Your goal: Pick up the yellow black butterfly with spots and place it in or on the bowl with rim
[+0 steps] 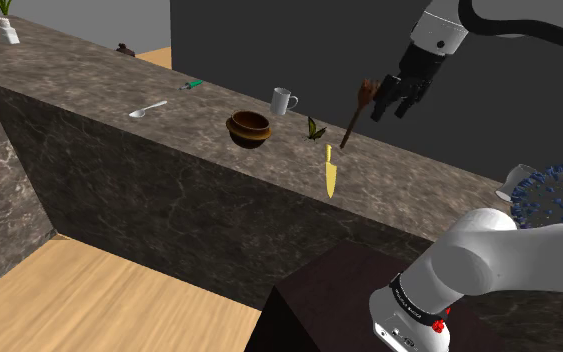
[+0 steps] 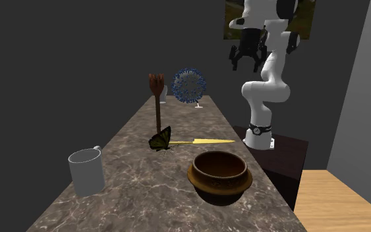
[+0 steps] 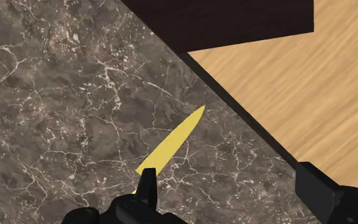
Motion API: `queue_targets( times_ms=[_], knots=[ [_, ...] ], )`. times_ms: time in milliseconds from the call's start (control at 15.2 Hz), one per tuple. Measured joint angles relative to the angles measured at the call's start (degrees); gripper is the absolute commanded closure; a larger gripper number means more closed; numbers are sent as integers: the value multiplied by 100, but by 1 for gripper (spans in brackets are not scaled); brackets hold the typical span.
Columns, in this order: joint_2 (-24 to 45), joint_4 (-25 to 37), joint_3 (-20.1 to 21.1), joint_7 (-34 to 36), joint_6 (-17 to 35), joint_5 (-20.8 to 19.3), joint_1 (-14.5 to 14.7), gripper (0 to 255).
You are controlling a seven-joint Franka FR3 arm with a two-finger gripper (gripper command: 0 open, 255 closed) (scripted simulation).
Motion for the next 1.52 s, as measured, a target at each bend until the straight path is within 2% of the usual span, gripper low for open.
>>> queue_targets(
  times_ms=[330,726,1518],
  knots=[
    [637,171,86,534,313,154,-162,0],
    [2094,716,157,1515,949,401,-464,0],
    [4772,2295,-47,3204,1572,906,-904,0]
  ],
)
